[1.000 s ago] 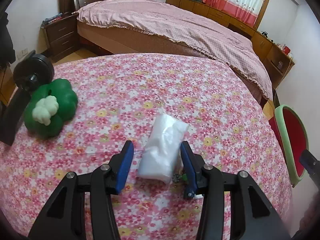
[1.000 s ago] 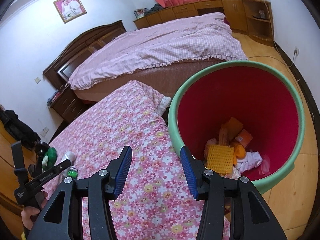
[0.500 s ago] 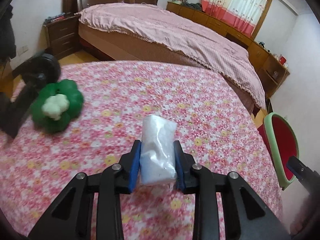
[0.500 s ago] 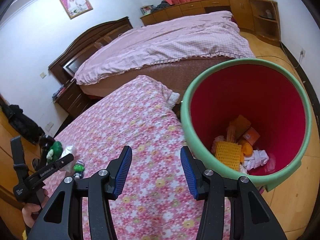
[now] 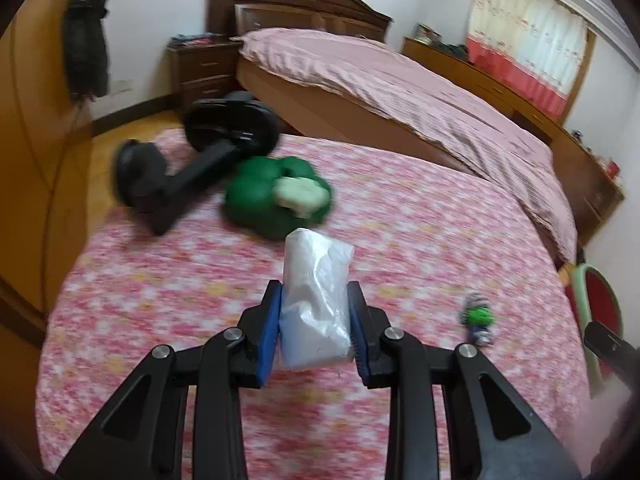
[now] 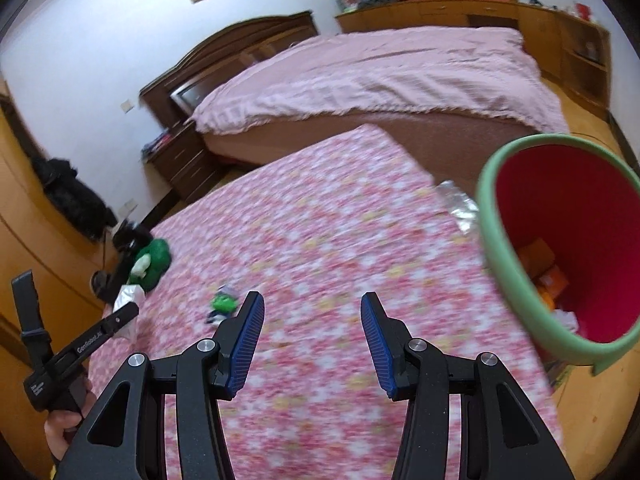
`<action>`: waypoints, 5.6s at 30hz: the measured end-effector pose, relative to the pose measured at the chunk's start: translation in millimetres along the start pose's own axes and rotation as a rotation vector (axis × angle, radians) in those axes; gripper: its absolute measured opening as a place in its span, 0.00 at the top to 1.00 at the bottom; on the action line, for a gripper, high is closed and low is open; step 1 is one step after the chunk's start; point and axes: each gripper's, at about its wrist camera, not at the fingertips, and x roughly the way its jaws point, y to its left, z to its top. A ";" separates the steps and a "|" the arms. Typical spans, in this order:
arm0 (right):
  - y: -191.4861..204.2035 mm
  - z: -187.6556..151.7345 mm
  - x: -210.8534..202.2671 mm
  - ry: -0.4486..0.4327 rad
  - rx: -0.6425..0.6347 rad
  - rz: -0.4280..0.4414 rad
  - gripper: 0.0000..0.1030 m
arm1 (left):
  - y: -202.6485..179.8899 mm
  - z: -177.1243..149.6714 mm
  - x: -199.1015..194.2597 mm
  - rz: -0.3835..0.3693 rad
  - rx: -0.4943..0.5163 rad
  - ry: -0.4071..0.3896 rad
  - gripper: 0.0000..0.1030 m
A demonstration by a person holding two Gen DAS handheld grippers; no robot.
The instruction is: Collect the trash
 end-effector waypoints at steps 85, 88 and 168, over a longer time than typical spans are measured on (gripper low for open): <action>-77.0 -35.7 -119.1 -0.267 0.137 0.020 0.71 | -125.6 -54.0 -107.6 -0.288 0.135 -0.052 0.69; -91.2 -34.6 -125.2 -0.288 0.169 0.009 0.71 | -144.8 -54.4 -104.6 -0.323 0.168 -0.034 0.69; -112.6 -51.5 -145.0 -0.217 0.131 -0.017 0.32 | -189.1 -76.5 -117.8 -0.287 0.247 0.063 0.65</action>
